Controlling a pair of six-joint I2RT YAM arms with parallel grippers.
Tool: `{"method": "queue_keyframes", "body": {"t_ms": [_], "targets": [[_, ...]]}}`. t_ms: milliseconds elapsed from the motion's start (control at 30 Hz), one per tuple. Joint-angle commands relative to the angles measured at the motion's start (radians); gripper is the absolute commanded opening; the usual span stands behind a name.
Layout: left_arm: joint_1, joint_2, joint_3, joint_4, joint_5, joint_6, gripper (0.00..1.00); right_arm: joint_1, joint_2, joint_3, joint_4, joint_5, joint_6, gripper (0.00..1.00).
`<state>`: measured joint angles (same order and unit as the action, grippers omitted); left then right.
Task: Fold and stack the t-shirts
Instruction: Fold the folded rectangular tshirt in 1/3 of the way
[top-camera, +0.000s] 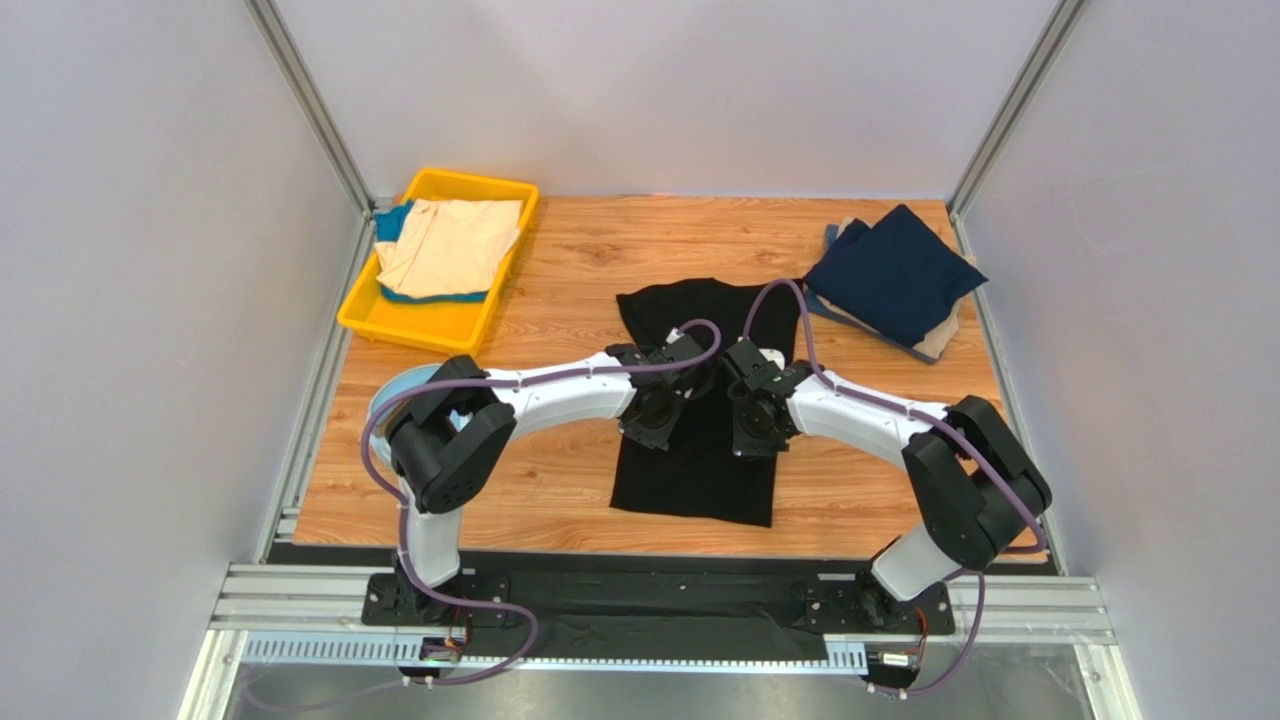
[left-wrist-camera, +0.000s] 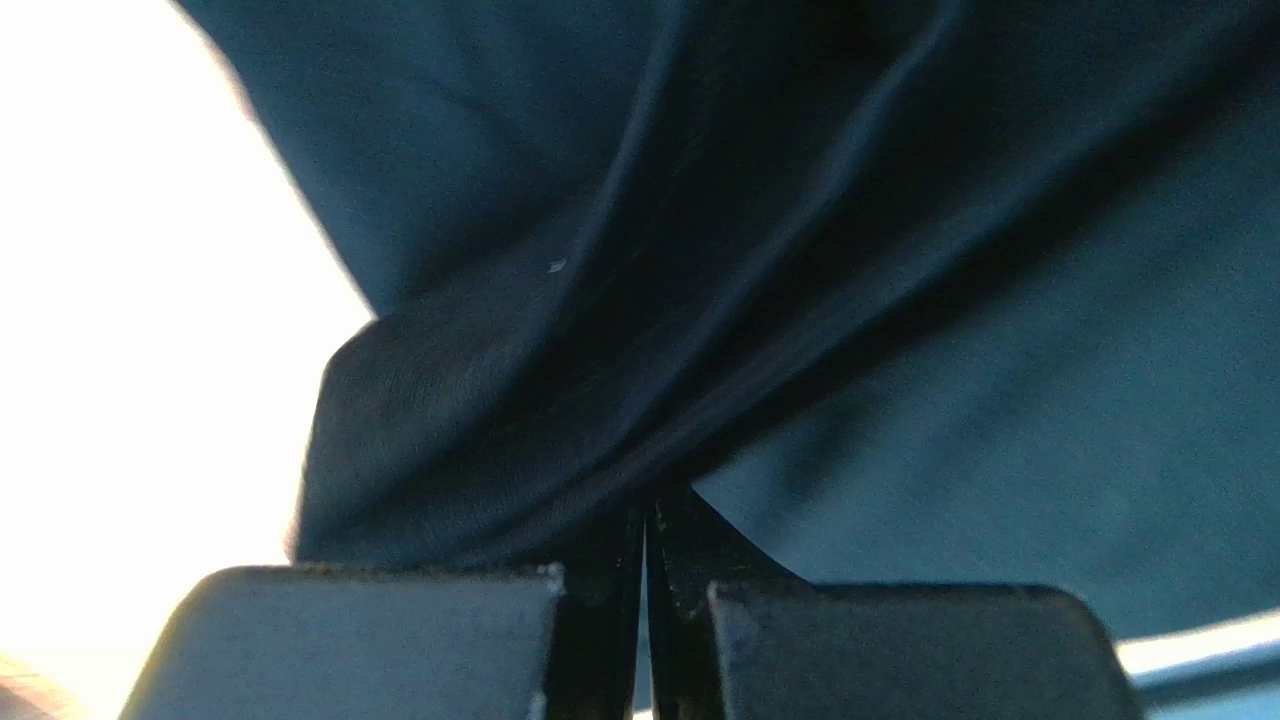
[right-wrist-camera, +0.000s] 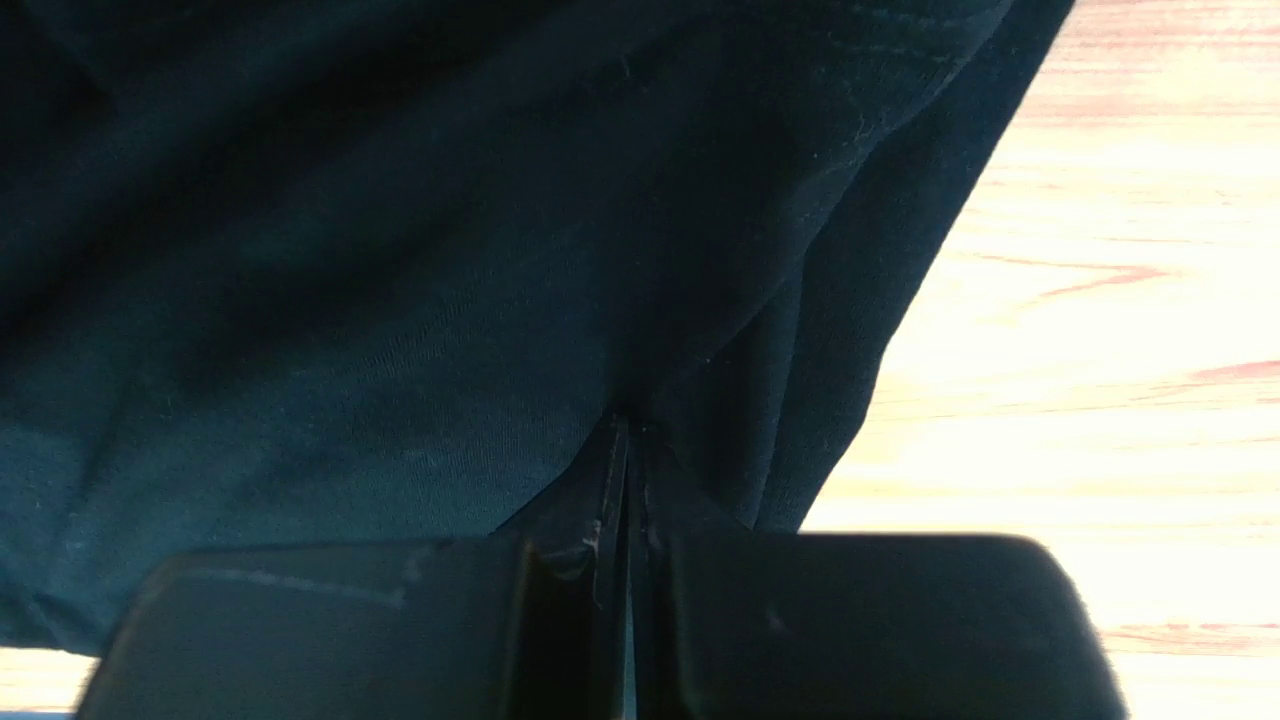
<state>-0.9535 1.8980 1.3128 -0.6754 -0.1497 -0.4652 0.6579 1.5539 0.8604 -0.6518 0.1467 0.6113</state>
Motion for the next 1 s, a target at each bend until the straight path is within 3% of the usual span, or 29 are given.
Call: {"method": "queue_keyframes", "body": {"t_ms": [0, 467, 667, 700, 767, 900, 967], "targets": [[0.091, 0.027, 0.071, 0.094, 0.002, 0.034, 0.00, 0.031, 0.083, -0.029, 0.089, 0.017, 0.038, 0.00], [0.233, 0.214, 0.310, 0.068, 0.065, 0.069, 0.00, 0.039, 0.118, -0.077, 0.116, 0.031, 0.047, 0.00], [0.246, 0.153, 0.226, 0.062, 0.033, 0.059, 0.00, 0.039, 0.046, -0.046, 0.064, 0.073, 0.048, 0.00], [0.255, 0.133, 0.206, 0.066, 0.029, 0.059, 0.00, 0.039, 0.026, -0.040, 0.040, 0.092, 0.047, 0.04], [0.266, 0.057, 0.137, 0.073, 0.021, 0.054, 0.11, 0.039, -0.041, -0.014, 0.008, 0.122, 0.045, 0.19], [0.326, -0.117, -0.009, 0.120, 0.088, 0.051, 0.32, 0.037, -0.165, 0.002, -0.058, 0.184, 0.035, 0.29], [0.341, -0.160, -0.085, 0.129, 0.142, 0.057, 0.34, 0.034, -0.219, -0.007, -0.074, 0.192, 0.034, 0.54]]}}
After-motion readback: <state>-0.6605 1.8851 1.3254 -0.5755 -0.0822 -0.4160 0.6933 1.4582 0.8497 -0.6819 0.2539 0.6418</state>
